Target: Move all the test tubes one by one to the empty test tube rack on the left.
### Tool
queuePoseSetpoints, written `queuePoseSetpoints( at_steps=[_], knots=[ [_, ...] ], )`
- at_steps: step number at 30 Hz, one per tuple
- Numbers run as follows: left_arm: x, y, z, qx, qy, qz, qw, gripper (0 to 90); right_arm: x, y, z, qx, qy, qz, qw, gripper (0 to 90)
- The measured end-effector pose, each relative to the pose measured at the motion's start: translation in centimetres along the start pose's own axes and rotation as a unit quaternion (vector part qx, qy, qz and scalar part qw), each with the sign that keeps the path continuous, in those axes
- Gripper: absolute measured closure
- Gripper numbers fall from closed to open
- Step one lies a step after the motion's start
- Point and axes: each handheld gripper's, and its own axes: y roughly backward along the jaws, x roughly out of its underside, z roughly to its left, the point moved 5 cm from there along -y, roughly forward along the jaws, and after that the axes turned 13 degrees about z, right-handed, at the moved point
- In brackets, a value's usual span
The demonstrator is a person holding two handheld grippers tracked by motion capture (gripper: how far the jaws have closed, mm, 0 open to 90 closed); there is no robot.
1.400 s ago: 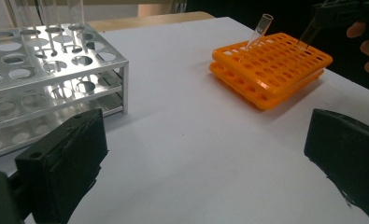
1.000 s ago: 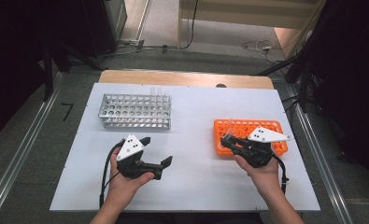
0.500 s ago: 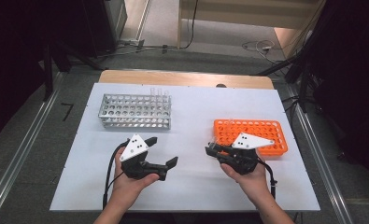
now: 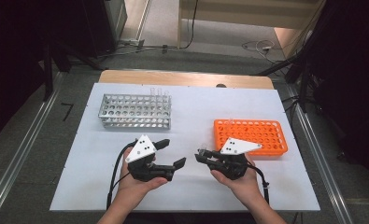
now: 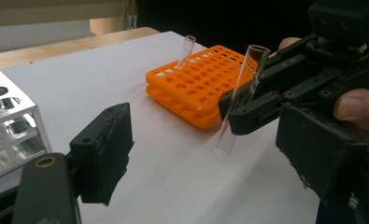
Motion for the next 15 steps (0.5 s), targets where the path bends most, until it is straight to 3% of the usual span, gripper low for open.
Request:
queuePoseSetpoints(
  at_steps=[6, 15],
  knots=[
    [-0.4, -0.3, -0.7, 0.011, -0.004, -0.002, 0.9999, 31.6, -0.1, -0.9, 0.9, -0.011, 0.009, 0.008, 0.9999, 74.3],
    [-0.6, -1.4, -1.9, 0.030, -0.027, 0.004, 0.9992, 47.7, -0.2, -1.9, 2.1, -0.023, 0.021, 0.018, 0.9993, 74.3]
  ],
)
